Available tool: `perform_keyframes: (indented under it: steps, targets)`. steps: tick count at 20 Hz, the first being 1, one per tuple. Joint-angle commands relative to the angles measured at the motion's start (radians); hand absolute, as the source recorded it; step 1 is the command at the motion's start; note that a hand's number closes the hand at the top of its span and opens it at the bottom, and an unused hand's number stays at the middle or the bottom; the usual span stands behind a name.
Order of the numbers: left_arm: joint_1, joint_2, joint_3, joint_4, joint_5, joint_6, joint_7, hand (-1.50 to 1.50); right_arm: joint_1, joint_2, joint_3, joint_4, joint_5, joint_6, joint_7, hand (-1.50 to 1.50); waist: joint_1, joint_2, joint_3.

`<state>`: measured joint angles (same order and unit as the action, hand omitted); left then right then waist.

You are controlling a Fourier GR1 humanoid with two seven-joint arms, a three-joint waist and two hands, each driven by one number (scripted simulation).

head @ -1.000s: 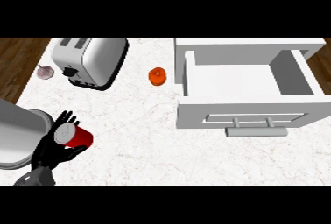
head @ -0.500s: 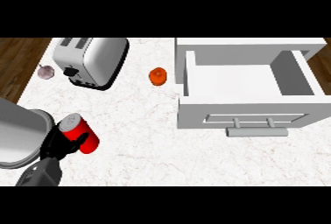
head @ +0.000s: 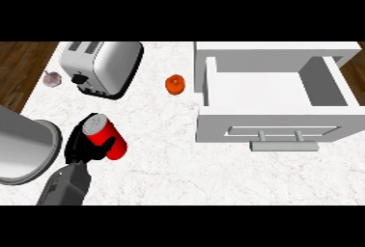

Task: Pick up the can, place it into the drawer and close the drawer

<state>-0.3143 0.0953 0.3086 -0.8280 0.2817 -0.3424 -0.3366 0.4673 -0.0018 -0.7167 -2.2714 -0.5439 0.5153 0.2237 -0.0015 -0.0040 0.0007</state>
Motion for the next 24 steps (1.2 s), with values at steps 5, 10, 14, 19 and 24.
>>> perform_keyframes:
  steps: [5,10,14,19,24]
  targets:
    - [0.021,-0.093,-0.252,-0.217,0.112,0.315,0.048,1.5,-0.022,0.002,0.015,0.0,0.009,-0.009,0.003,-1.5,-0.002,0.001,0.0]
    - [-0.031,-0.095,-0.242,-0.41,0.022,0.394,0.182,1.5,0.002,0.002,0.031,-0.023,0.013,-0.046,0.018,-1.5,0.0,0.0,0.0]
    - [-0.038,-0.095,-0.278,-0.535,0.006,0.451,0.305,1.5,0.01,-0.006,-0.02,-0.005,-0.01,0.001,-0.012,-1.5,-0.002,0.001,0.0]
    - [-0.176,-0.092,-0.276,-0.571,-0.031,0.547,0.407,1.5,0.012,0.002,-0.012,0.019,-0.01,-0.001,-0.041,-1.5,-0.007,0.002,0.0]
    - [-0.268,-0.095,-0.307,-0.576,-0.065,0.62,0.483,1.5,-0.002,0.002,0.006,-0.014,-0.011,-0.03,0.005,-1.5,-0.007,0.003,-0.001]
